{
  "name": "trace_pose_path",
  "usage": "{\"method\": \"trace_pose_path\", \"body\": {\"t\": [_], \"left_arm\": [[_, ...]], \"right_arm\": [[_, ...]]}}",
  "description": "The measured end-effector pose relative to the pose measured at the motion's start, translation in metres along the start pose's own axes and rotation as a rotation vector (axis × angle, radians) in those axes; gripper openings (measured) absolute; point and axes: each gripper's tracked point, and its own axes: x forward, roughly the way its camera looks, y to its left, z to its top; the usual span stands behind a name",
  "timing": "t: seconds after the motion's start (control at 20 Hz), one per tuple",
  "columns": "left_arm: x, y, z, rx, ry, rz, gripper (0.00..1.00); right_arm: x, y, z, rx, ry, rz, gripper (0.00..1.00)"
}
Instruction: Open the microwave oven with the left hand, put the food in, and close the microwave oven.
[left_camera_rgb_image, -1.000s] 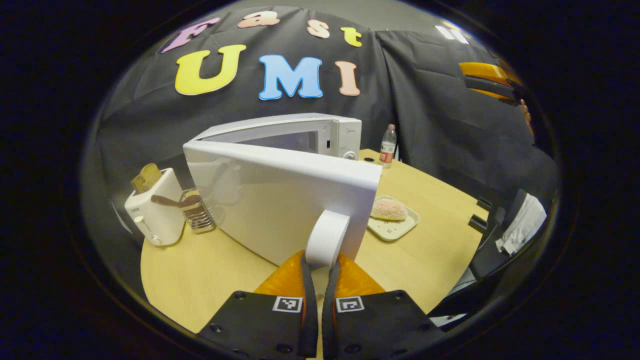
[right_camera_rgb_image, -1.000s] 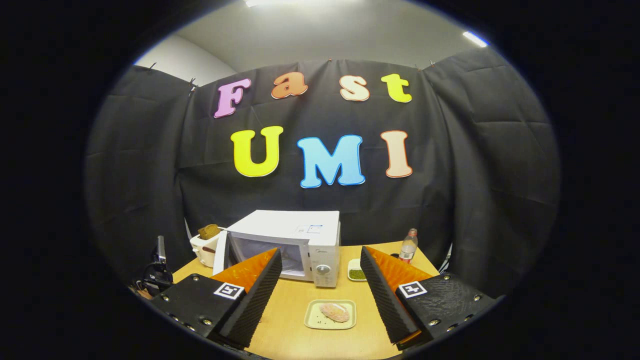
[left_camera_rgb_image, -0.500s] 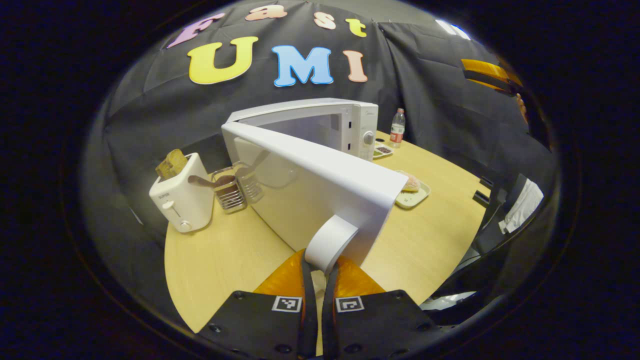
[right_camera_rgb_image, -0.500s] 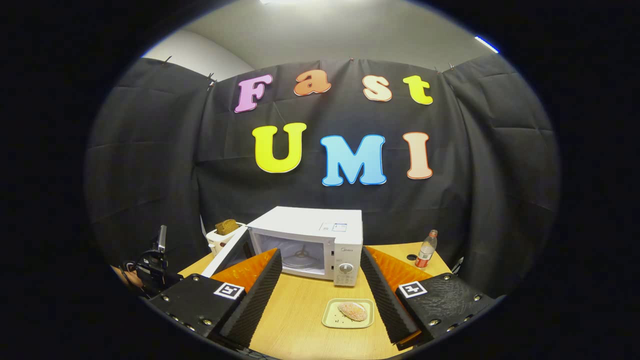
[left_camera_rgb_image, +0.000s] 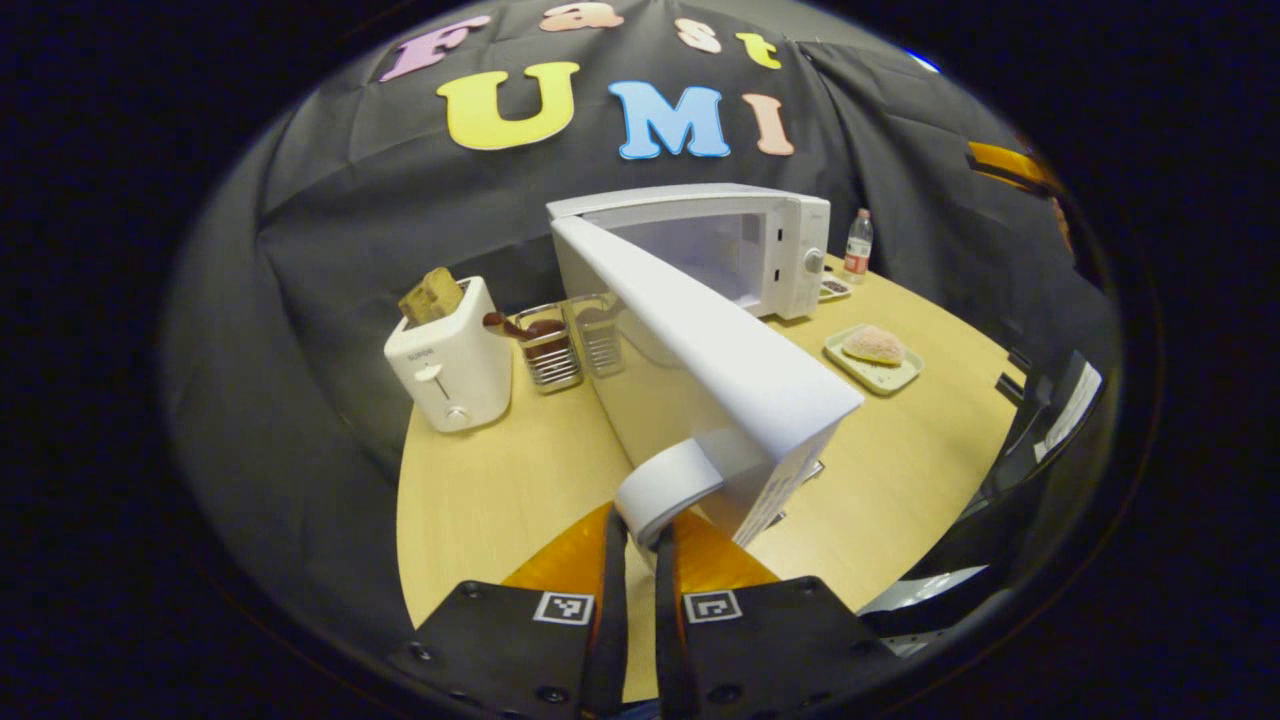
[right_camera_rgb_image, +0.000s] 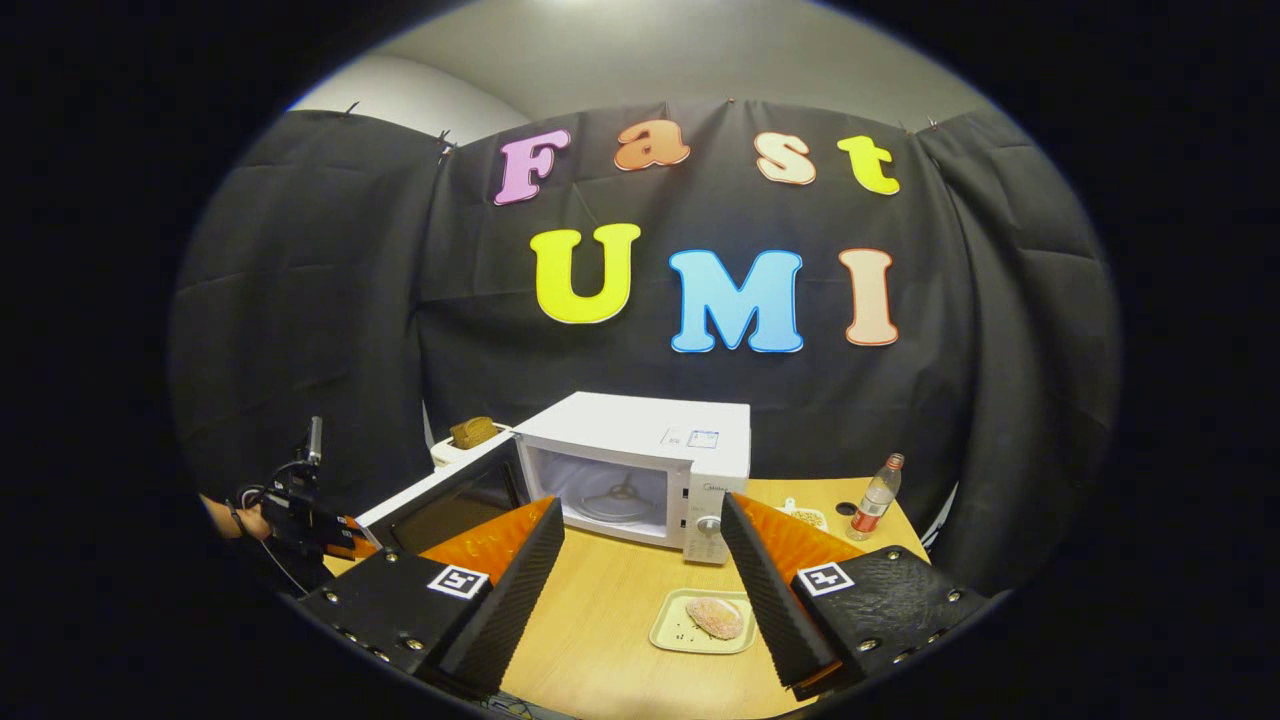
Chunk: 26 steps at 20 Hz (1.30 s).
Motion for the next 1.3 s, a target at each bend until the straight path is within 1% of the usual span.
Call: {"method": "trace_pose_path", "body": {"t": [0.05, 0.1, 0.2, 0.25, 0.4, 0.5, 0.6, 0.75, 0.8, 0.9, 1.0, 1.15, 1.3], "left_arm": [[-0.006, 0.003, -0.001, -0.005, -0.006, 0.02, 0.23], [-0.014, 0.008, -0.003, -0.004, -0.003, 0.04, 0.42], [-0.028, 0.01, -0.013, -0.035, 0.013, 0.068, 0.81], [-0.036, 0.01, -0.016, -0.044, 0.013, 0.1, 1.0], [-0.058, -0.004, -0.017, -0.087, -0.021, 0.182, 0.99], [-0.074, -0.02, -0.003, -0.131, -0.076, 0.228, 0.99], [-0.092, -0.035, 0.024, -0.163, -0.16, 0.283, 0.99], [-0.111, -0.056, 0.067, -0.217, -0.265, 0.351, 0.99], [-0.117, -0.063, 0.084, -0.225, -0.297, 0.378, 0.99], [-0.13, -0.079, 0.123, -0.226, -0.365, 0.407, 0.99], [-0.141, -0.097, 0.163, -0.208, -0.424, 0.422, 0.99], [-0.143, -0.128, 0.22, -0.192, -0.495, 0.406, 0.98], [-0.136, -0.162, 0.274, -0.193, -0.576, 0.367, 0.98]], "right_arm": [[0.003, -0.004, 0.0, -0.004, 0.004, 0.007, 0.96], [0.008, -0.008, -0.003, -0.005, 0.009, 0.014, 0.96], [0.019, -0.017, -0.011, -0.012, 0.027, 0.032, 0.96], [0.026, -0.023, -0.017, -0.015, 0.043, 0.038, 0.96], [0.047, -0.052, -0.048, -0.034, 0.105, 0.04, 0.96], [0.062, -0.069, -0.076, -0.065, 0.163, 0.056, 0.97], [0.077, -0.082, -0.106, -0.085, 0.239, 0.077, 0.97], [0.1, -0.094, -0.136, -0.103, 0.31, 0.121, 0.96], [0.105, -0.097, -0.152, -0.113, 0.344, 0.13, 0.97], [0.119, -0.104, -0.184, -0.139, 0.417, 0.153, 0.96], [0.13, -0.11, -0.216, -0.165, 0.496, 0.177, 0.97], [0.147, -0.122, -0.251, -0.168, 0.578, 0.185, 0.97], [0.157, -0.123, -0.282, -0.146, 0.645, 0.211, 0.97]]}}
